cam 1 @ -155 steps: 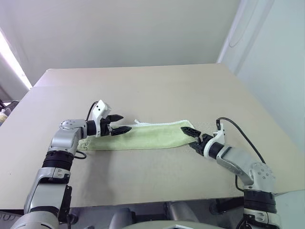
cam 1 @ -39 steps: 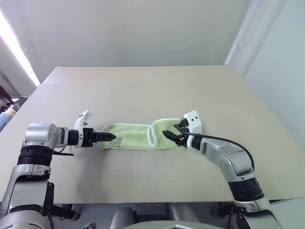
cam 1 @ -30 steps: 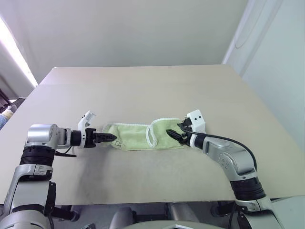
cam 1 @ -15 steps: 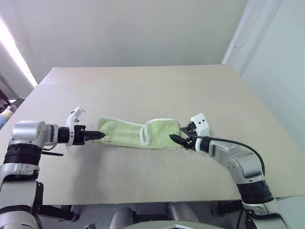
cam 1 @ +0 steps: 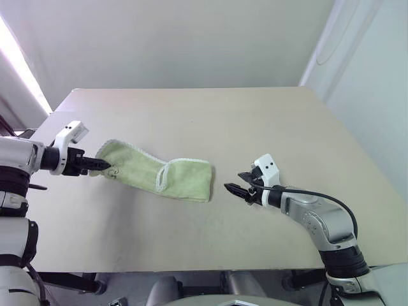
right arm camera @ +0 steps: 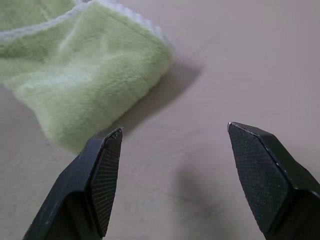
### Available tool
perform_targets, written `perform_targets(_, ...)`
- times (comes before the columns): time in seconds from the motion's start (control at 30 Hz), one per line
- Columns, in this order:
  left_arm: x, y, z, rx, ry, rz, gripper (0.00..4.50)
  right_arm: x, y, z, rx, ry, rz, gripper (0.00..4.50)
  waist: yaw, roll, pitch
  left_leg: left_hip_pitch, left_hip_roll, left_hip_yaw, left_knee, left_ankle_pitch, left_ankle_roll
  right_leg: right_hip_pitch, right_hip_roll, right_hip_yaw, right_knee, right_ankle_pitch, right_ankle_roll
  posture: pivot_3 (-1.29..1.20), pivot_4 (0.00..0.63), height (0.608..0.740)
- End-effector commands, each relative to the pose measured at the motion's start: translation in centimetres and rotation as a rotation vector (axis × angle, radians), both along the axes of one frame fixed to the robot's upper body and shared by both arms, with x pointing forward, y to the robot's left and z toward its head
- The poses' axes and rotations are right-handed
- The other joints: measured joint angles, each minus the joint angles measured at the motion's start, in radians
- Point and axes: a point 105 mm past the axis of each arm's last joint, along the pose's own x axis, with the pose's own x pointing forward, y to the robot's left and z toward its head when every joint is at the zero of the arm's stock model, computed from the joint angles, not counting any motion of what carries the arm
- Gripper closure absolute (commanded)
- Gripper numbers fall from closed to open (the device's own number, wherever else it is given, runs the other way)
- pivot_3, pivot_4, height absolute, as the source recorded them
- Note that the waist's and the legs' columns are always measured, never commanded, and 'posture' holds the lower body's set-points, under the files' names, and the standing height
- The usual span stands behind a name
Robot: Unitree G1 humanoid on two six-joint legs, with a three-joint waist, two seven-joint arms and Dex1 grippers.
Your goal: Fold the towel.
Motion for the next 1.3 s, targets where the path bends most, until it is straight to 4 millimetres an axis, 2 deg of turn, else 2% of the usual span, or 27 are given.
perform_targets(0.03,0.5,-3.7,2.1,-0.053,-0.041,-0.151,4.46,-0.4,0.9,3.0,0.061,-0.106,0.056,0.98,-0.004,0.000,0.000,0.000,0.000,0.000,0.000,0.000,0.000,0.000,0.000,0.000,0.000,0.000,0.000,0.00,0.000,0.712)
perform_targets(0.23,0.3,-7.2,1.3,-0.086,0.009,-0.271,4.46,-2.3,2.1,4.9,0.057,-0.236,0.214,0.98,-0.009,0.000,0.000,0.001,0.000,0.001,-0.001,0.000,0.000,-0.001,0.001,0.001,0.001,-0.001,0.001,0.00,0.000,0.712)
perform_targets(0.37,0.1,-10.1,0.7,-0.094,0.032,-0.399,4.46,-2.3,2.0,4.7,0.001,-0.245,0.249,0.98,-0.005,0.000,0.000,0.001,0.000,0.001,0.000,0.000,0.000,0.000,0.001,0.002,0.002,-0.001,0.001,0.00,0.000,0.712)
perform_targets(0.6,0.4,-14.1,1.1,-0.151,0.054,-0.495,4.46,-2.6,1.9,4.4,-0.014,-0.231,0.259,0.98,-0.006,-0.003,0.002,0.001,-0.001,0.000,0.003,0.000,0.000,0.000,0.001,0.002,0.003,-0.001,0.001,0.00,0.000,0.712)
perform_targets(0.73,0.2,-15.7,0.0,-0.141,0.064,-0.544,4.46,-2.4,1.8,4.1,-0.032,-0.230,0.246,0.98,-0.005,-0.003,0.002,0.001,-0.001,0.000,0.002,0.000,0.000,0.000,0.001,0.003,0.003,-0.001,0.001,0.00,0.000,0.712)
perform_targets(0.97,-0.1,-16.8,-1.1,-0.165,0.083,-0.571,4.46,-2.2,1.2,3.4,-0.064,-0.224,0.193,0.98,-0.004,-0.003,0.003,0.001,-0.001,0.001,0.003,0.000,0.000,0.000,0.001,0.003,0.005,-0.001,0.001,0.00,0.000,0.712)
perform_targets(1.0,-0.1,-17.0,-1.1,-0.176,0.086,-0.570,3.95,-2.1,1.1,3.3,-0.068,-0.221,0.185,0.98,-0.004,-0.003,0.003,0.001,-0.001,0.001,0.003,0.000,0.000,0.000,0.001,0.003,0.005,-0.001,0.001,0.00,0.000,0.712)
perform_targets(1.07,-0.3,-17.1,-1.1,-0.196,0.089,-0.584,3.41,-2.0,1.0,3.2,-0.076,-0.217,0.173,0.98,-0.004,-0.003,0.003,0.001,-0.001,0.001,0.003,0.000,0.000,0.000,0.001,0.003,0.005,-0.001,0.002,0.00,0.000,0.712)
perform_targets(1.3,-0.6,-16.8,0.2,-0.258,0.085,-0.594,0.90,-1.7,0.6,2.7,-0.091,-0.203,0.146,0.98,-0.005,-0.003,0.003,0.001,-0.001,0.001,0.003,0.000,0.000,0.000,0.001,0.003,0.005,-0.001,0.001,0.00,0.000,0.712)
